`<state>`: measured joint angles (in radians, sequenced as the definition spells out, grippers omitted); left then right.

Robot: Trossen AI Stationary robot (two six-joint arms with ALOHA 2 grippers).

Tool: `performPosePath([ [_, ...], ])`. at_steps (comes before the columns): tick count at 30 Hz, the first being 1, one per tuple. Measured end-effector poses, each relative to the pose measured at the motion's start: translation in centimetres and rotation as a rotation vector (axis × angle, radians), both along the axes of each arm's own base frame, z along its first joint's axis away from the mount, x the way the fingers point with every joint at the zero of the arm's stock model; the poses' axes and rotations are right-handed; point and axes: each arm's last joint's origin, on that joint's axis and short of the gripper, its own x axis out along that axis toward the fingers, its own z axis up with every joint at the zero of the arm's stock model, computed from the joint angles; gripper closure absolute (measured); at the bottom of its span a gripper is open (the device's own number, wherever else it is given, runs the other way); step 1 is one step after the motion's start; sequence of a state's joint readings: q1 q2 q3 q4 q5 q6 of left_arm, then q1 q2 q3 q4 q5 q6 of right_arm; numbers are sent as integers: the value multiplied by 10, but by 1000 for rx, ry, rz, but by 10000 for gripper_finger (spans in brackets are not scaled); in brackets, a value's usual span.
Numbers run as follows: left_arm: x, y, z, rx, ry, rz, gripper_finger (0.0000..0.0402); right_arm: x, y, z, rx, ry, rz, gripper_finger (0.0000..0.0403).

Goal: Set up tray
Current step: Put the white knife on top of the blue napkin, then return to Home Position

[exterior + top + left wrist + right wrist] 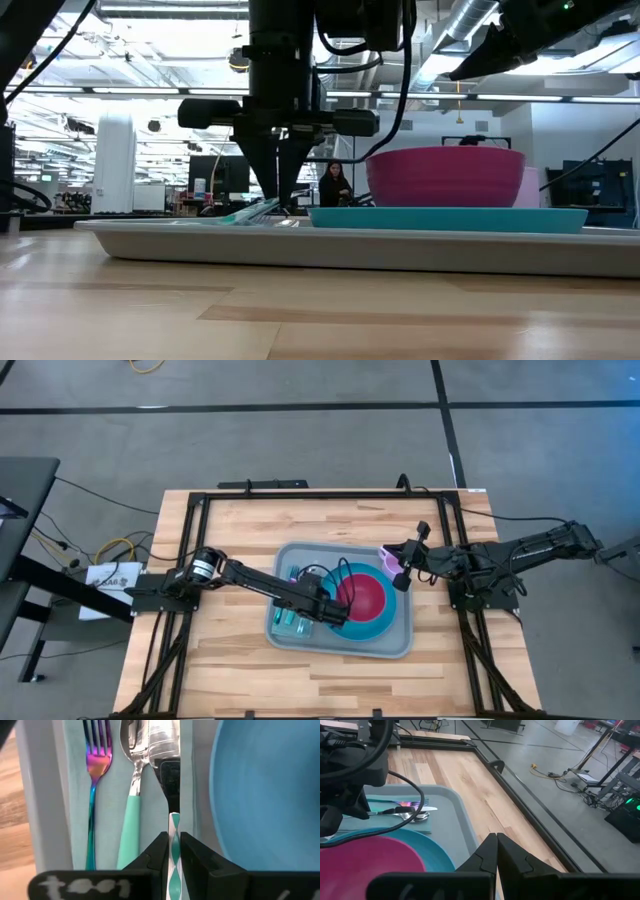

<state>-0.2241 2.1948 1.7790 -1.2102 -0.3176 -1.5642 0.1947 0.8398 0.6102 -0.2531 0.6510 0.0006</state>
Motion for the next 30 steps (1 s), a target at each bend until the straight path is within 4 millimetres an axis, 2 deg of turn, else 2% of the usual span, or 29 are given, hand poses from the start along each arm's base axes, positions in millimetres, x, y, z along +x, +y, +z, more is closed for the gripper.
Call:
performPosePath([
  [19,0,0,0,-13,5,3,373,0,0,0,0,-1,0,403],
  [30,0,0,0,-7,10,-18,343,0,0,0,0,0,-1,403],
])
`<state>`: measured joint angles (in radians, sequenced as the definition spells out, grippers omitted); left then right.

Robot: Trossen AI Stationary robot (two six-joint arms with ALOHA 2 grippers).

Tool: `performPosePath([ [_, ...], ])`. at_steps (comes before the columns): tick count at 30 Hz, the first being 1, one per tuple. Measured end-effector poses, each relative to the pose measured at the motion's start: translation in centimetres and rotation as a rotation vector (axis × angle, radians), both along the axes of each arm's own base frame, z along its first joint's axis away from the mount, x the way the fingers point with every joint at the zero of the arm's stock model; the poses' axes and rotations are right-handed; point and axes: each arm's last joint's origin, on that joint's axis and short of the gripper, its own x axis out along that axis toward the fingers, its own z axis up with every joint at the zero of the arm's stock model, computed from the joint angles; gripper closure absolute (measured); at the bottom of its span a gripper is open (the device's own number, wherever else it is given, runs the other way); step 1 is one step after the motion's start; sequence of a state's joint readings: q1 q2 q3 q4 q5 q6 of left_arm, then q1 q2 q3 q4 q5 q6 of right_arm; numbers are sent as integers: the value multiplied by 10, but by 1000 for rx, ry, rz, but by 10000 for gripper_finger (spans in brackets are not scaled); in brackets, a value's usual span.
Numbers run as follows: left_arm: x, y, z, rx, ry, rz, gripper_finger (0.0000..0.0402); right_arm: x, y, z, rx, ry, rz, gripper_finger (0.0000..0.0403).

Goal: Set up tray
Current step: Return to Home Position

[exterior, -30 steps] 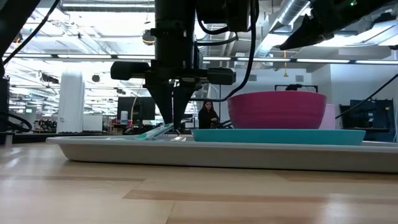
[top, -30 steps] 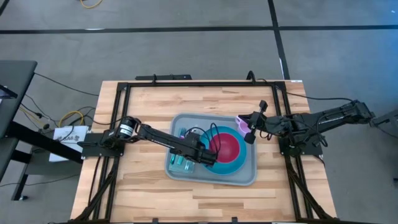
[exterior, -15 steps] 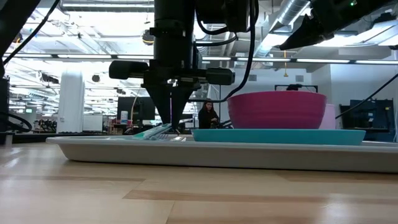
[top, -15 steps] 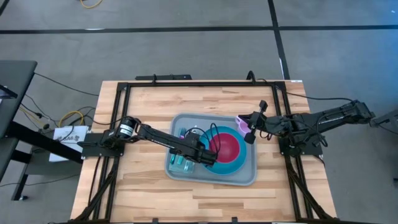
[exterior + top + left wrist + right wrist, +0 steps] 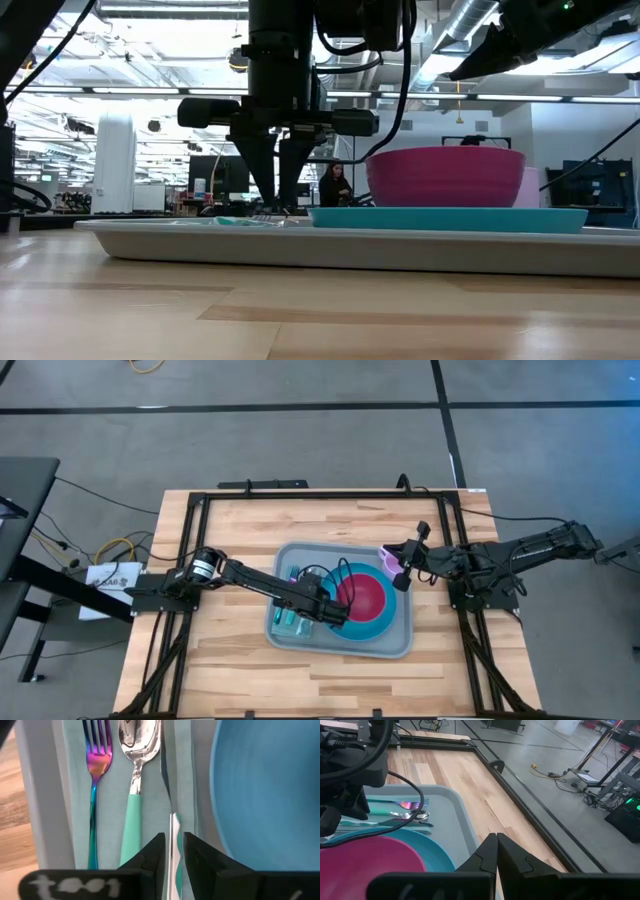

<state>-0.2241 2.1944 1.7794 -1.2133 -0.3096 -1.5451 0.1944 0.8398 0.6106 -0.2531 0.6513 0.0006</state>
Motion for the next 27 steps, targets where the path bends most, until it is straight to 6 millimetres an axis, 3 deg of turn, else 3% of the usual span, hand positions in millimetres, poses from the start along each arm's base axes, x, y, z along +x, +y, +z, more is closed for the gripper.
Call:
performPosePath([
  [12,-1,0,8,8,25,-19,338,0,0,0,0,0,0,403],
  [15,-1,-1,29,56,39,-28,338,0,0,0,0,0,0,403],
  [20,-6,-13,85,233,6,-112,339,0,0,0,0,0,0,403],
  [27,-11,-44,138,591,-91,-461,339,0,0,0,0,-1,0,403],
])
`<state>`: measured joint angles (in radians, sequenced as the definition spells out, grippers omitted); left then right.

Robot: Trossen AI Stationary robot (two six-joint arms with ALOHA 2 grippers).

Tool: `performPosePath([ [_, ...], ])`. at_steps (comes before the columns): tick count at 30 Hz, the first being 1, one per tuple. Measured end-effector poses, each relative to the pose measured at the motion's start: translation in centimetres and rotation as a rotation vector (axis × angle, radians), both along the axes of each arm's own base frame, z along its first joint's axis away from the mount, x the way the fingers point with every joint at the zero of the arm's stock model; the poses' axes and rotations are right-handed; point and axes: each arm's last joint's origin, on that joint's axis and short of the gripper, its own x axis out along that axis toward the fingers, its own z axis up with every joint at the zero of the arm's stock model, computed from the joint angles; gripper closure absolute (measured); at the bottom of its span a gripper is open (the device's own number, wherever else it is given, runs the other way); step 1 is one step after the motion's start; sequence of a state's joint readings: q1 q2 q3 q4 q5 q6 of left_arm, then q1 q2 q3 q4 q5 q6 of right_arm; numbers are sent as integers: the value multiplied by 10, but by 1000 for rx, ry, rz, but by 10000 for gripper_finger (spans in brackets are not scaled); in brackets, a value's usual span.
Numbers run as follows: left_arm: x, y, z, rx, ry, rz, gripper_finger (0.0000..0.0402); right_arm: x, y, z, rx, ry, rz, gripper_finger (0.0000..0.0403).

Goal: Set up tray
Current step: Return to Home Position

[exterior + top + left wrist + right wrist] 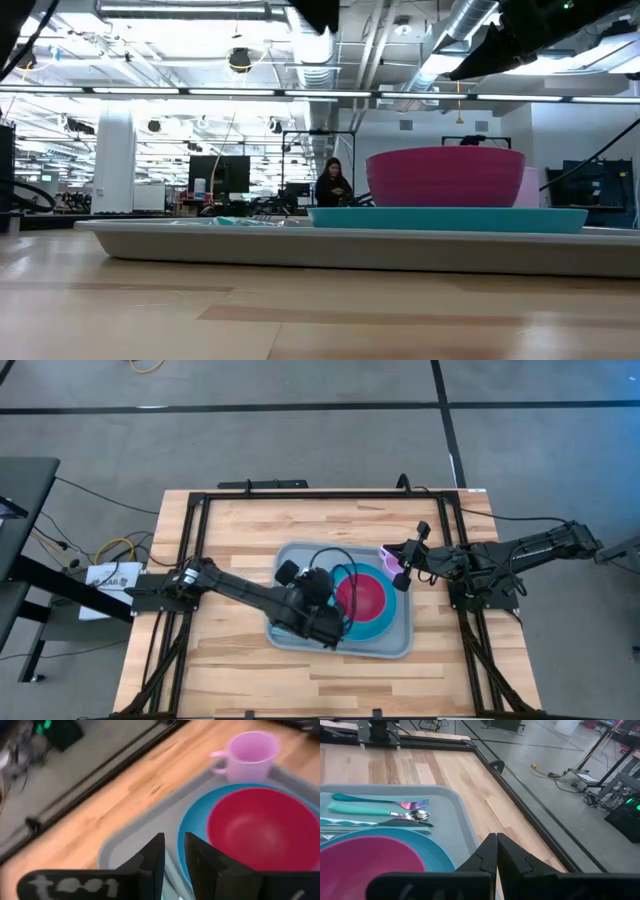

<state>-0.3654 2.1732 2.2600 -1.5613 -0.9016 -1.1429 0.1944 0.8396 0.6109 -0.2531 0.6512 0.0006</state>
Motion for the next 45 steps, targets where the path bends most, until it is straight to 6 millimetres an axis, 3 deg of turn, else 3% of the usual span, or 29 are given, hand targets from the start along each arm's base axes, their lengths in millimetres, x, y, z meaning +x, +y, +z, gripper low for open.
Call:
performPosePath([
  [7,-7,-25,-4,56,118,-160,339,0,0,0,0,0,0,403],
  [12,-8,-32,-7,164,80,-144,339,0,0,0,0,0,1,403],
  [17,-11,-35,0,146,141,-215,339,0,0,0,0,0,0,403],
  [25,-56,-34,65,131,57,-331,339,0,0,0,0,-1,0,403],
  [30,-103,-23,118,162,-74,-368,339,0,0,1,3,-8,0,403],
  [35,-154,0,148,101,-212,-340,339,0,0,0,62,-40,-27,403],
  [39,-183,16,137,106,-218,-306,339,-1,0,-1,39,-8,-19,403],
  [45,-218,40,69,96,-270,-141,339,-2,0,-2,31,5,-17,403],
])
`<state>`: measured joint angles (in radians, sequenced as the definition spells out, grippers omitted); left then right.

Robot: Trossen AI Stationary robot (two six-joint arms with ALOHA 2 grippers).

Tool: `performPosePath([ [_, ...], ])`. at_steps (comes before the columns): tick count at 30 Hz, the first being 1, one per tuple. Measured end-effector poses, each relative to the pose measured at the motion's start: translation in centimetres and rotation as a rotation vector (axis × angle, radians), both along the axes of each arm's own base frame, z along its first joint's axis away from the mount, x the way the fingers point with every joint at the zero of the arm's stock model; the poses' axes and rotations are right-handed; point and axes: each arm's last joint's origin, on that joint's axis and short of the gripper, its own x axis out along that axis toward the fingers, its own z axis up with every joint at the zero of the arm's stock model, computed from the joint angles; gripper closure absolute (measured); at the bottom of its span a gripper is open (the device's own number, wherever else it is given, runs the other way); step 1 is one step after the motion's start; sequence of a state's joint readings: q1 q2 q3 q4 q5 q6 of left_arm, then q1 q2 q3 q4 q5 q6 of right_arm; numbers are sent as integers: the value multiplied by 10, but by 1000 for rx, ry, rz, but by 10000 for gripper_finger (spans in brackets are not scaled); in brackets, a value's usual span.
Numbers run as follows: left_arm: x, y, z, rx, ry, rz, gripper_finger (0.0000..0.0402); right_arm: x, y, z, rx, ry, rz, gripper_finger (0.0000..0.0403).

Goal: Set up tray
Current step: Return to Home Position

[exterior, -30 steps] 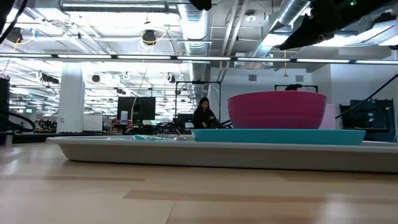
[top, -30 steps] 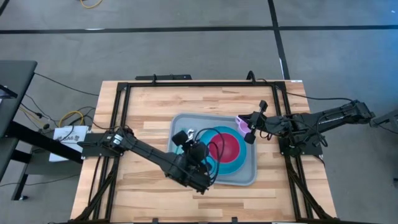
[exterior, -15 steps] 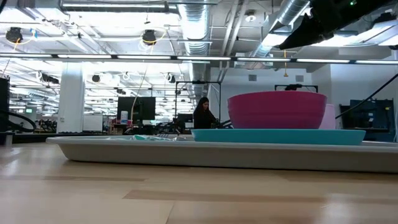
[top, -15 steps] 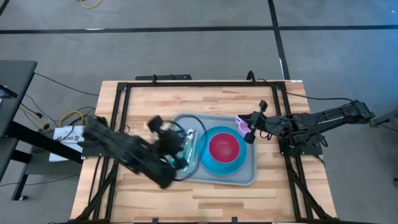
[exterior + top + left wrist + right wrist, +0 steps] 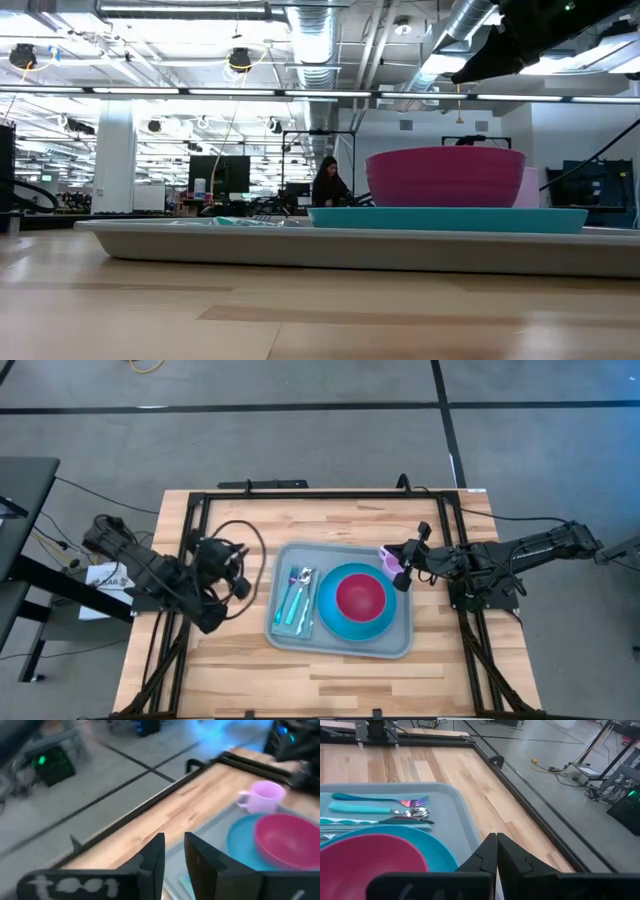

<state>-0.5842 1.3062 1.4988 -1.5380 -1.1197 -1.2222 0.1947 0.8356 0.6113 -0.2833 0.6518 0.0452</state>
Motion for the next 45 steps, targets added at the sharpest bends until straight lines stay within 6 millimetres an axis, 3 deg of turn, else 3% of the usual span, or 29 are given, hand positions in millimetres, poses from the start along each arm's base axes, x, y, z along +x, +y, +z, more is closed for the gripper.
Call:
performPosePath([
  [6,-23,16,-81,-48,-171,35,339,0,0,-1,-1,4,0,403],
  [12,-33,22,-130,-132,-252,-135,339,0,0,0,-23,14,9,403],
  [24,-63,48,-156,12,-428,-539,339,2,0,3,-19,-25,4,403],
  [31,-85,66,-167,120,-477,-632,339,6,-4,11,-121,-56,26,403],
  [37,-102,76,-173,142,-474,-615,339,10,-20,22,-145,-149,-60,403],
  [45,-92,75,-195,154,-434,-611,339,6,-44,15,42,-200,-256,403],
])
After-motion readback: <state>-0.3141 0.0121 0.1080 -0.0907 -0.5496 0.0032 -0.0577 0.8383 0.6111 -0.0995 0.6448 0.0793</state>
